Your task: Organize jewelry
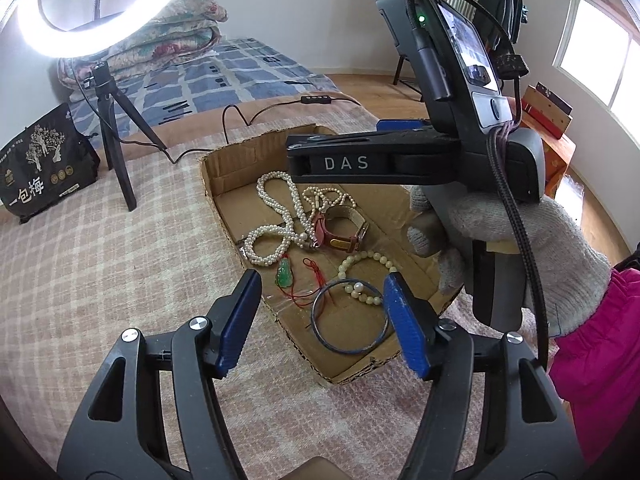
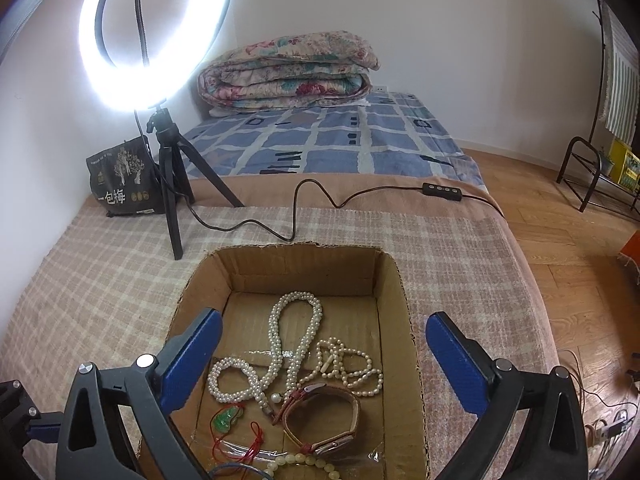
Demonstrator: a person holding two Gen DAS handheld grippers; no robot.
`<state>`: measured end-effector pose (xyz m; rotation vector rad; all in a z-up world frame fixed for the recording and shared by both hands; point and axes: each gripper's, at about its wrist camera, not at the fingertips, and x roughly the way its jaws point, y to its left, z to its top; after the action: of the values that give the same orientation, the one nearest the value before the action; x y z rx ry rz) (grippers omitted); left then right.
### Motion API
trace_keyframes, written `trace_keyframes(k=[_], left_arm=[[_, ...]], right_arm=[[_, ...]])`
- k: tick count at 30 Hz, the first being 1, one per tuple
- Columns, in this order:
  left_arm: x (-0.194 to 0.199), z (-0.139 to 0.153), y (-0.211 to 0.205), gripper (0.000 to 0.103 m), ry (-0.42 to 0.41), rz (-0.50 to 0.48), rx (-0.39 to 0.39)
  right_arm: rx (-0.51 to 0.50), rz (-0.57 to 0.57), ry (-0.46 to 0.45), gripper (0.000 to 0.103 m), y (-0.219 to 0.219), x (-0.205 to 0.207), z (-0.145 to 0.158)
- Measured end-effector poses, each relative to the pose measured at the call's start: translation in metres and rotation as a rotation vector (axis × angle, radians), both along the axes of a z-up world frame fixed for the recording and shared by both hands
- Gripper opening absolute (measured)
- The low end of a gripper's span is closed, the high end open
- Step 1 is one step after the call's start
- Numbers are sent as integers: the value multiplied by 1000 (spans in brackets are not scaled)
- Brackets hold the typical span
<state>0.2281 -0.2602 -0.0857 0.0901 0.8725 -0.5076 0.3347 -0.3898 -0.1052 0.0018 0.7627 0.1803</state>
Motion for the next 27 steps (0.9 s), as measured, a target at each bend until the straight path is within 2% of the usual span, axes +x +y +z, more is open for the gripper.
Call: trace_keyframes(k=[11,21,27], left_arm=[[-9,16,13,69,-38,8,-10],[-29,39,34,70,-103,13,-14],[-46,50,46,73,-148,5,4]], right_arm=[[-16,-31,-20,103,3,-17,20],[-39,-56,-64,103,10,-50,55],[-31,-123,-113,103,4,-76,77]])
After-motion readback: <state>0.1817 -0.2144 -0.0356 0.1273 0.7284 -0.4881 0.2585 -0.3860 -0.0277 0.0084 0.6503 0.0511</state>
